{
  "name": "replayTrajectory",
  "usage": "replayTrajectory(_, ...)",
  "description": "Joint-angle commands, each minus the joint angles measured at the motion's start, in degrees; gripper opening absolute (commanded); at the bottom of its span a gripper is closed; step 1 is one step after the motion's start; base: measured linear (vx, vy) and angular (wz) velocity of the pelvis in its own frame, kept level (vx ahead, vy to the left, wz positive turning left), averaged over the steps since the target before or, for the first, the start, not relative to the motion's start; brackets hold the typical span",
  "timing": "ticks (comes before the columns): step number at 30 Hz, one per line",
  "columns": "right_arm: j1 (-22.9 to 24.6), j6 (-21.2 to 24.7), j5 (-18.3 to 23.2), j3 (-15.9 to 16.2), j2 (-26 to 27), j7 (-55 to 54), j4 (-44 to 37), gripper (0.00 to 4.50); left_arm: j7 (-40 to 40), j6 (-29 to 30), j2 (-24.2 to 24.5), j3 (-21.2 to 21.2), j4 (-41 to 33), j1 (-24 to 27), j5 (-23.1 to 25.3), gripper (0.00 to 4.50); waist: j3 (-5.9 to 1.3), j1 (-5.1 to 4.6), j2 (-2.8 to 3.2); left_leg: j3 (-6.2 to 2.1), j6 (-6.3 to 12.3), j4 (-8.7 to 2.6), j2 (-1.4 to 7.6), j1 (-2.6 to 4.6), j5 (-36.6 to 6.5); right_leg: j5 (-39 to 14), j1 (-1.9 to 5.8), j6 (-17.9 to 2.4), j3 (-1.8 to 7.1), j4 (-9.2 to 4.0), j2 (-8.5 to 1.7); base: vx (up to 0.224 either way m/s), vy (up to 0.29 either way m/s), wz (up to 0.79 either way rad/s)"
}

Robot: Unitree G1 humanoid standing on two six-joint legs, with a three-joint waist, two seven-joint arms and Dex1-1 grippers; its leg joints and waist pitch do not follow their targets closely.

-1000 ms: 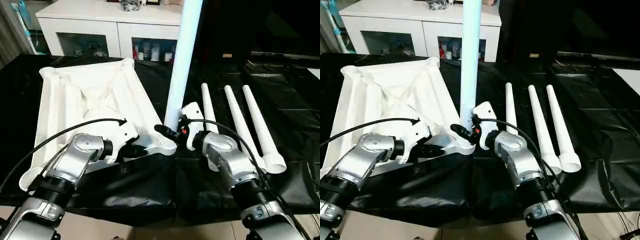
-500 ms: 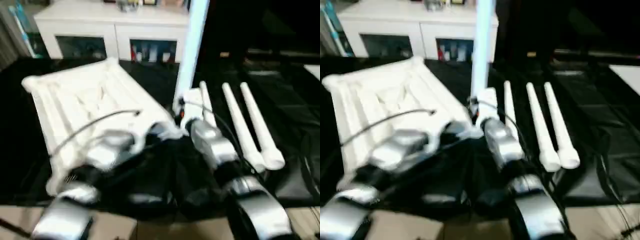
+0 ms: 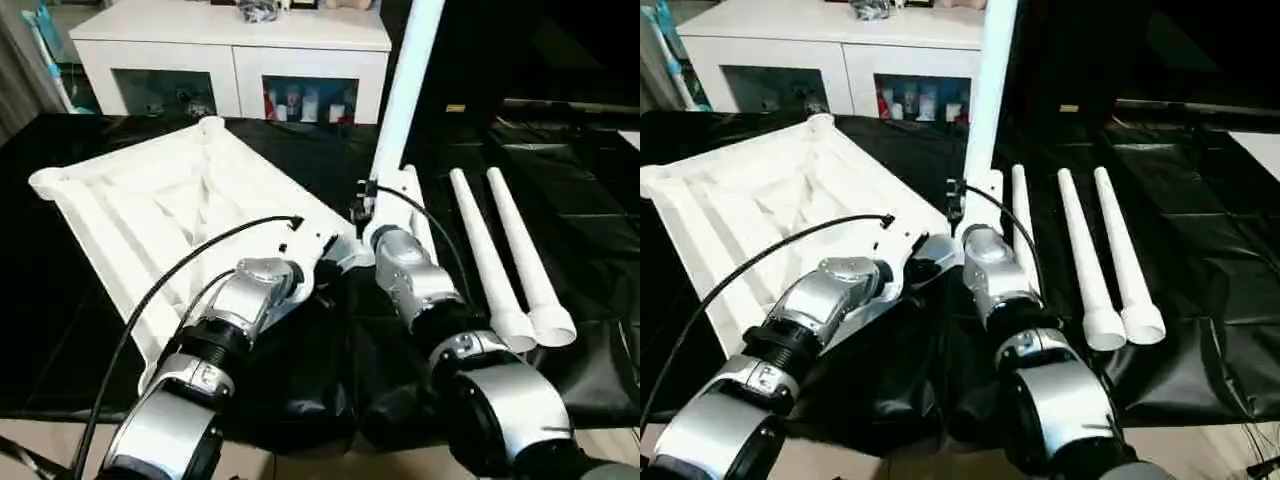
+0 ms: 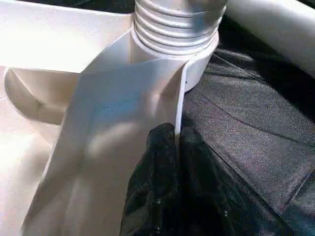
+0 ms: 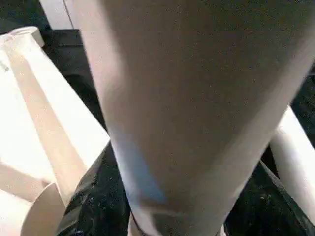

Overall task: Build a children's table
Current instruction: Rotate leg to tighten

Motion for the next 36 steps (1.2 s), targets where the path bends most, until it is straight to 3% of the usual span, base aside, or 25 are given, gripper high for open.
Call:
replayTrajectory(1, 1.9, 2.9, 2.0, 1.0, 4.5, 4.3, 4.4, 2.56, 7.1, -0.6, 0.6, 3.3, 2.8, 0.3, 0.1, 0.0, -2.05, -0.29, -0.6, 0.14, 0.01, -4.12, 0.54, 0.64, -21.8, -21.1, 0.77, -5.6, 0.68, -5.65, -1.3, 0.0, 0.0, 0.0)
replayTrajectory(2, 1.8, 2.9, 1.9, 1.0, 4.5, 4.4, 4.4, 2.56, 7.0, -0.6, 0.7, 3.2, 2.8, 0.3, 0.1, 0.0, -1.98, -0.37, -0.5, 0.09, -0.01, -4.19, 0.53, 0.61, -22.6, -21.7, 0.65, -5.5, 0.7, -5.74, -1.3, 0.0, 0.0, 0.0)
replayTrajectory(3, 1.7, 2.5, 1.6, 1.4, 4.4, 4.8, 4.4, 2.74, 6.8, -0.6, 0.8, 3.2, 2.7, 0.3, 0.1, 0.0, -2.13, -0.99, -0.62, -0.29, -0.47, -4.48, 0.4, -0.26, -21.4, -21.2, 1.47, -5.2, 0.49, -5.42, -1.44, 0.0, 0.0, 0.0)
replayTrajectory(4, 1.6, 2.3, 1.4, 1.7, 4.3, 5.3, 4.3, 2.74, 6.7, -0.6, 0.8, 3.1, 2.7, 0.4, 0.2, 0.0, -2.09, -1.26, -0.59, -0.46, -0.74, -4.71, 0.43, -0.67, -21.1, -21.3, 1.74, -5.0, 0.19, -5.31, -1.36, 0.0, 0.0, 0.0)
replayTrajectory(5, 1.4, 2.0, 1.2, 1.8, 4.3, 5.8, 4.4, 2.87, 6.5, -0.6, 0.9, 3.1, 2.6, 0.4, 0.2, 0.0, -2.15, -1.31, -0.53, -0.44, -0.89, -4.63, 0.45, -0.57, -20.6, -21.1, 1.68, -4.9, 0.13, -5.37, -1.32, 0.0, 0.0, 0.0)
replayTrajectory(6, 1.3, 1.7, 0.9, 1.9, 4.2, 6.2, 4.6, 2.93, 6.3, -0.6, 1.0, 3.1, 2.5, 0.5, 0.2, 0.0, -2.11, -1.35, -0.6, -0.12, -0.56, -4.25, 0.54, 0.29, -22.0, -20.4, 0.83, -5.7, 0.5, -5.62, -1.31, 0.0, 0.0, 0.0)
replayTrajectory(7, 1.2, 1.4, 0.7, 2.0, 4.2, 6.4, 4.6, 2.98, 6.1, -0.6, 1.1, 3.1, 2.4, 0.6, 0.3, 0.0, -2.1, -1.39, -0.62, -0.1, -0.43, -4.25, 0.56, 0.36, -22.1, -20.2, 0.84, -6.1, 0.54, -5.61, -1.31, 0.0, 0.0, 0.0)
replayTrajectory(11, 0.8, 0.4, -0.1, 1.8, 3.9, 7.7, 4.6, 3.38, 5.5, -0.7, 1.5, 2.9, 2.1, 0.8, 0.4, 0.0, -2.3, -1.35, -0.61, 0.15, 0.35, -4.06, 0.64, 0.19, -19.2, -15.0, 1.13, -8.1, 0.6, -5.11, -1.25, 0.0, 0.0, 0.0)
replayTrajectory(12, 0.8, 0.1, -0.4, 2.0, 3.7, 7.9, 4.5, 3.52, 5.3, -0.7, 1.5, 2.9, 2.0, 0.8, 0.5, 0.0, -2.52, -1.22, -0.5, 0.33, 0.8, -3.8, 0.67, 0.2, -16.7, -10.7, 1.34, -9.3, 0.63, -4.71, -1.22, 0.0, 0.0, 0.0)
replayTrajectory(14, 0.8, -0.3, -0.3, 2.0, 3.6, 8.8, 4.2, 3.64, 5.3, -0.7, 1.6, 2.7, 2.0, 0.9, 0.5, 0.0, -2.55, -1.06, -0.53, 0.53, 1.53, -3.59, 0.69, 0.23, -14.4, -7.2, 1.53, -10.3, 0.62, -4.41, -1.22, 0.0, 0.0, 0.0)
replayTrajectory(18, 1.4, -1.4, -0.9, 3.1, 2.8, 11.4, 2.4, 3.64, 4.9, -0.7, 1.9, 2.5, 1.9, 1.0, 0.5, 0.0, -2.56, -0.92, -0.38, 0.68, 2.49, -3.39, 0.69, 0.25, -11.5, -2.1, 1.89, -12.0, 0.53, -3.94, -1.08, 0.0, 0.0, 0.0)
replayTrajectory(24, 3.9, -2.4, -2.1, 5.1, 0.2, 15.3, -3.7, 3.64, 1.7, -1.6, 3.2, 1.1, 1.4, 1.7, 1.1, 0.0, -2.37, -0.87, -0.37, 0.73, 2.2, -3.54, 0.84, 0.53, -14.0, -5.4, 1.9, -12.1, 0.62, -4.35, -1.11, 0.0, 0.0, 0.0)
replayTrajectory(30, 7.2, -0.8, -2.3, 6.1, -3.4, 18.8, -12.9, 3.64, -1.5, -2.8, 4.8, -0.3, -0.2, 3.1, 1.4, 0.0, -2.33, -0.49, -0.39, 0.75, 2.39, -3.47, 0.91, 0.55, -12.7, -4.8, 2.04, -11.8, 0.7, -4.24, -1.11, 0.0, 0.0, 0.0)
replayTrajectory(35, 10.1, 3.9, -1.9, 7.1, -7.2, 23.2, -20.8, 3.64, -4.3, -3.5, 6.3, -1.2, -1.8, 4.4, 1.6, 0.0, -2.32, -0.16, -0.38, 0.76, 2.28, -3.42, 0.88, 0.65, -12.1, -3.8, 2.14, -11.6, 0.74, -4.15, -0.98, 0.0, 0.0, 0.0)
replayTrajectory(36, 11.2, 7.2, -1.8, 8.0, -9.1, 26.3, -23.4, 3.64, -5.2, -3.4, 7.0, -1.5, -2.5, 5.0, 1.5, 0.0, -2.26, -0.04, -0.43, 0.76, 2.44, -3.43, 0.81, 0.66, -11.8, -3.3, 2.26, -11.6, 0.67, -4.21, -0.81, 0.0, 0.0, 0.0)
